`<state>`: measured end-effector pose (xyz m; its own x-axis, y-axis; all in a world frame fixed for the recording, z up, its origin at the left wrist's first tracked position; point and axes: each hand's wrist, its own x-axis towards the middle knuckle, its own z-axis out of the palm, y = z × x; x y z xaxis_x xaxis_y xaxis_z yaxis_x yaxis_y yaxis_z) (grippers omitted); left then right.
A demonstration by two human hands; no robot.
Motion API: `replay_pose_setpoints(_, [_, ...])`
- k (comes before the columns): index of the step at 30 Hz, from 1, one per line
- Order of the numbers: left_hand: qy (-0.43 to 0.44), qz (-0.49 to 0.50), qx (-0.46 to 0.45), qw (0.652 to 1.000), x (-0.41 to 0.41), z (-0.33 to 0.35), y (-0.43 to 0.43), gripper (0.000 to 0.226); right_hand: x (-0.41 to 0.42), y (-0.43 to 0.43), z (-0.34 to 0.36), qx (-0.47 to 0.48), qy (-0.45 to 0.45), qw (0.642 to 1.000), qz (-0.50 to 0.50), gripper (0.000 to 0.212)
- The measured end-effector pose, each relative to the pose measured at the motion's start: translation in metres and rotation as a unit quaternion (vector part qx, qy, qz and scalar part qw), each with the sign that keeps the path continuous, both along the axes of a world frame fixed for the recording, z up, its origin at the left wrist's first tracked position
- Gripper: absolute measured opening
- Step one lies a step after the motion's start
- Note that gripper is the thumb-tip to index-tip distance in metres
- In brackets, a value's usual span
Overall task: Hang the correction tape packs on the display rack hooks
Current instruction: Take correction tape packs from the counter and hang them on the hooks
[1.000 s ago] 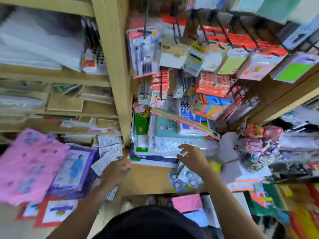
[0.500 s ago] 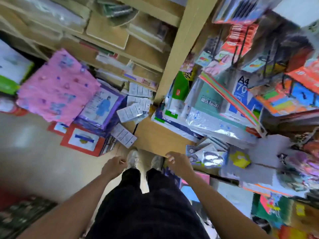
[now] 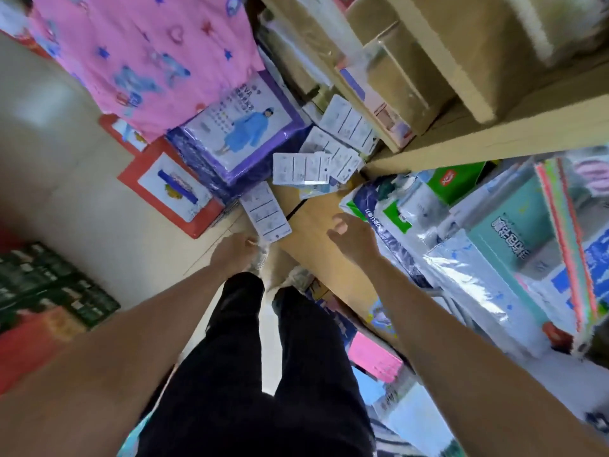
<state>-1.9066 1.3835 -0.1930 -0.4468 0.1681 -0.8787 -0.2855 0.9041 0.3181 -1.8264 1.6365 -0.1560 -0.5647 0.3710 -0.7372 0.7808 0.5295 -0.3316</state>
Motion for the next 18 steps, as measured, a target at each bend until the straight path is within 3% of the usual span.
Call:
replay_pose_setpoints(3, [0.001,0.064,-0.010,0.998,-0.007,-0.034,0.004,0.020,-0.032,0.012,-0.037,0.007,0.008,1.000,0.025,0.044])
replay_pose_setpoints(9, [0.002,0.246,0.004,0.969,0.001,-0.098,0.009,0.048,-0.092,0.024,-0.104,0.074,0.101,0.985,0.121,0.061])
replay_pose_setpoints(13, [-0.013,0.296,0.038,0.954,0.006,-0.121,0.018,0.054,-0.123,0.025,-0.133,0.139,0.103,0.955,0.241,0.070])
replay_pose_setpoints(18, [0.033,0.347,0.079,0.934,0.016,-0.133,0.031,0.036,-0.139,0.025,-0.154,0.243,0.102,0.912,0.314,0.049])
